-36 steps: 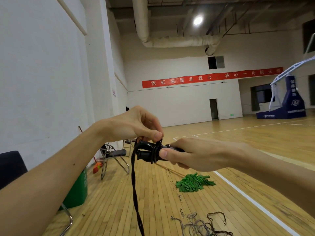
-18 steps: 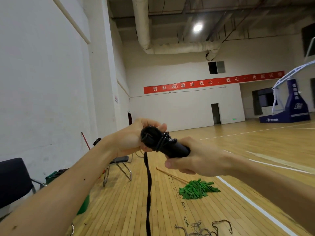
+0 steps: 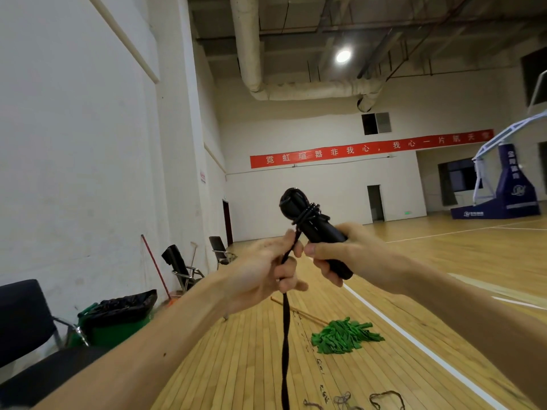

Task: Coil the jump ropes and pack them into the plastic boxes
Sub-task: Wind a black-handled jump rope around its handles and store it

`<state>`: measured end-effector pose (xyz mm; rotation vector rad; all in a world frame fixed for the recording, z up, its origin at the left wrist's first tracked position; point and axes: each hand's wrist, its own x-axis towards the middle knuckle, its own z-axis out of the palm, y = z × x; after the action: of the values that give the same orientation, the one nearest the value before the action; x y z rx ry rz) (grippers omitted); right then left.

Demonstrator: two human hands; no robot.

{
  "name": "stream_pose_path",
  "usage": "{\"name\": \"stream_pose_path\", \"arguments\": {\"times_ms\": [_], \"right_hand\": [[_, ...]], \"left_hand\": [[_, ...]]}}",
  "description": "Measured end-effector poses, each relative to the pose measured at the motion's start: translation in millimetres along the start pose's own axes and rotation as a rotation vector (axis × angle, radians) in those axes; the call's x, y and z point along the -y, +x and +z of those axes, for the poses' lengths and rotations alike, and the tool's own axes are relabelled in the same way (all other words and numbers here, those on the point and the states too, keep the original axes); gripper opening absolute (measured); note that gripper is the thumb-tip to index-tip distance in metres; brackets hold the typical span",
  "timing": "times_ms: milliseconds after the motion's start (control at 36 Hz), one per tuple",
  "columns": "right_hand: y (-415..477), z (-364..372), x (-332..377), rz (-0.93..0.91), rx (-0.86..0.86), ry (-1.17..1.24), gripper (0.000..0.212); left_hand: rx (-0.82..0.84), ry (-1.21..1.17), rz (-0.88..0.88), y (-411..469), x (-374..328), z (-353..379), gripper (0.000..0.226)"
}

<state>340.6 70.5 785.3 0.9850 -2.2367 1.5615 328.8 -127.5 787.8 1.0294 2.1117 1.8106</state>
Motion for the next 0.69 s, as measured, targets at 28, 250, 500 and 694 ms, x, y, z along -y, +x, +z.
{"name": "stream_pose_path", "arguments": {"times_ms": [28,250,500,694], "right_hand": [[1.1,-2.8,-1.4,0.010,-0.030,0.003,0.017],[12.4,-19.2,-28.1,0.141,-0.230,-0.008,0.018],[13.2,-36.0,-60.4,0.288,-0.289,-0.223,0.016],[20.1,-29.3,-58.6,0.384,-0.093,-0.548,0.015]], "left_hand": [[0.014,-0.050,-0.007,-1.2,2.9,1.4,0.031],[-0.060,0.301,-0.070,-3.9,11.9,4.4,0.027],[-0.091,1.112,0.102,-11.6,19.6,28.6,0.027],[-0.028,1.581,0.191,-9.8,-13.3,27.6,0.026]]}}
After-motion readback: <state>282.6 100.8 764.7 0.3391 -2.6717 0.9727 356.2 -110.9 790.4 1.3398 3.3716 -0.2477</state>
